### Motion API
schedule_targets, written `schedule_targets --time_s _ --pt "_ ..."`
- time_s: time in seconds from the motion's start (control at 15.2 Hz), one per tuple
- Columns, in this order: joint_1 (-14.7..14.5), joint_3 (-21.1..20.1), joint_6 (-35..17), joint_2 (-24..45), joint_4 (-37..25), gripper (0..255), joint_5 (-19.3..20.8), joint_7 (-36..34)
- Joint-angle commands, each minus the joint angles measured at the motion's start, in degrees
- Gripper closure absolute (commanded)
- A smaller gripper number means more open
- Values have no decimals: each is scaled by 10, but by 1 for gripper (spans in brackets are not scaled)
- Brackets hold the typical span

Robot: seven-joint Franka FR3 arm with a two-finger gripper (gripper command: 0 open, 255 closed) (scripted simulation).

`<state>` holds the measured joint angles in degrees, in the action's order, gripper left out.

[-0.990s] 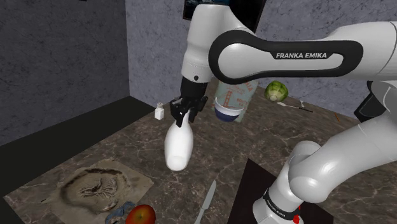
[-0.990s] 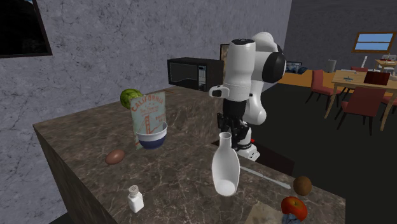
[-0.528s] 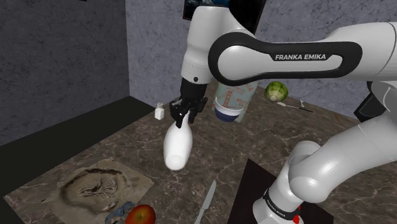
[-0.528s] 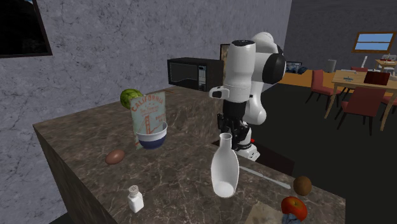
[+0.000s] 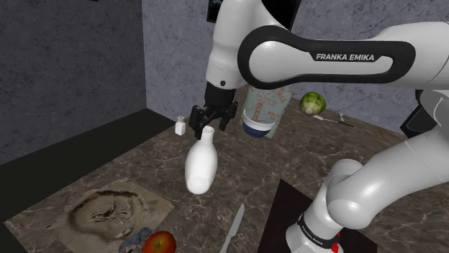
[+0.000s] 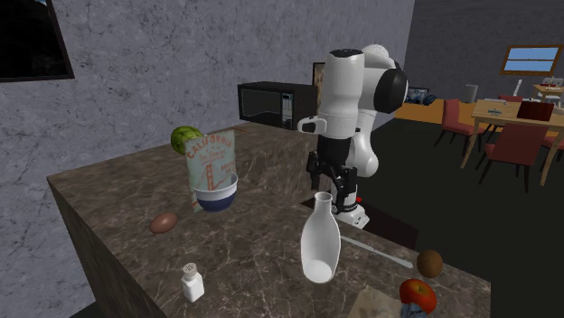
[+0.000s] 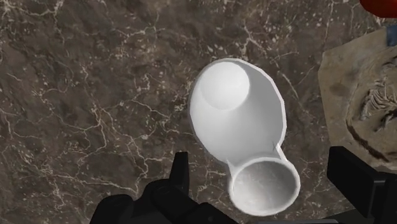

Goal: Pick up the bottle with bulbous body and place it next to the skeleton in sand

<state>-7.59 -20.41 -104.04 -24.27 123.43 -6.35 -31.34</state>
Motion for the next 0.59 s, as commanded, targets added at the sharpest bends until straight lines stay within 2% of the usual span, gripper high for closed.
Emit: schedule_targets --time_s 0.0,0.07,0.53 --pt "1 3 36 -1 -35 0 1 -1" --pt "1 4 51 0 -51 0 2 -1" --pt "1 4 51 0 -51 0 2 -1"
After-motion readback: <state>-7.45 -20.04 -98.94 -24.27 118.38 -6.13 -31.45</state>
